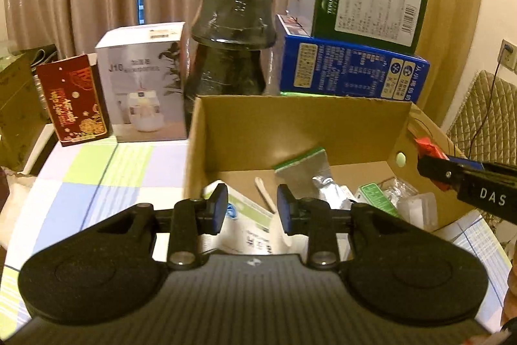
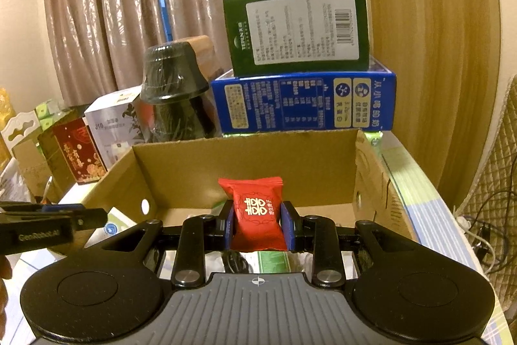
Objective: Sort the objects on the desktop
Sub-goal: 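Open both tools to drop the spoon and candy into the box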
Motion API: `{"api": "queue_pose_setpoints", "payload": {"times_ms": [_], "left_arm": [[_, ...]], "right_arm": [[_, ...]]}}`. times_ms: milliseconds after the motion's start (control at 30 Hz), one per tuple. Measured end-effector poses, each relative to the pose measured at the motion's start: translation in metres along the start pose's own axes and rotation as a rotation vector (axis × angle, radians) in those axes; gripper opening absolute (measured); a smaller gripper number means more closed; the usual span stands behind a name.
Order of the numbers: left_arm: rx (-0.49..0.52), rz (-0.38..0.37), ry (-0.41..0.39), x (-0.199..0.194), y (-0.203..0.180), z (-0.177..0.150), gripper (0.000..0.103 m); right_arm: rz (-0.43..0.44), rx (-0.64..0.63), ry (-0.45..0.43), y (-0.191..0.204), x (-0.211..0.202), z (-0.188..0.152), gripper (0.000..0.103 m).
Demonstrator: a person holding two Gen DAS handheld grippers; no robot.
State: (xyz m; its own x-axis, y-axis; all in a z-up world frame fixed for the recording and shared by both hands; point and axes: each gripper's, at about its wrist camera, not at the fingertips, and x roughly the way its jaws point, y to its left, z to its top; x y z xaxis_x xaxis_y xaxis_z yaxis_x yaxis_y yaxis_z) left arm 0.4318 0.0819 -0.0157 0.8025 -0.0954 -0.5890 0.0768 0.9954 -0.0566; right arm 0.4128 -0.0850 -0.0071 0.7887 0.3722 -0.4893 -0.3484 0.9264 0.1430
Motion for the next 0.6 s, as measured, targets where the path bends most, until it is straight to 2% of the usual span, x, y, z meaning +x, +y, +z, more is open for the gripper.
{"api": "queue_pose_setpoints", "payload": {"times_ms": [300,600], "left_arm": [[0.039,-0.011,0.025,0.002,-0.008,-0.005,0.034],[0.039,-0.01,0.029,0.003,-0.009,-0.006,0.035]], "right_arm": [[0.007,0.001,0.005,0.001,0.001,-0.001,0.027],[0.021,-0.002,-0.005,0.003,0.0,-0.001,0.027]]}}
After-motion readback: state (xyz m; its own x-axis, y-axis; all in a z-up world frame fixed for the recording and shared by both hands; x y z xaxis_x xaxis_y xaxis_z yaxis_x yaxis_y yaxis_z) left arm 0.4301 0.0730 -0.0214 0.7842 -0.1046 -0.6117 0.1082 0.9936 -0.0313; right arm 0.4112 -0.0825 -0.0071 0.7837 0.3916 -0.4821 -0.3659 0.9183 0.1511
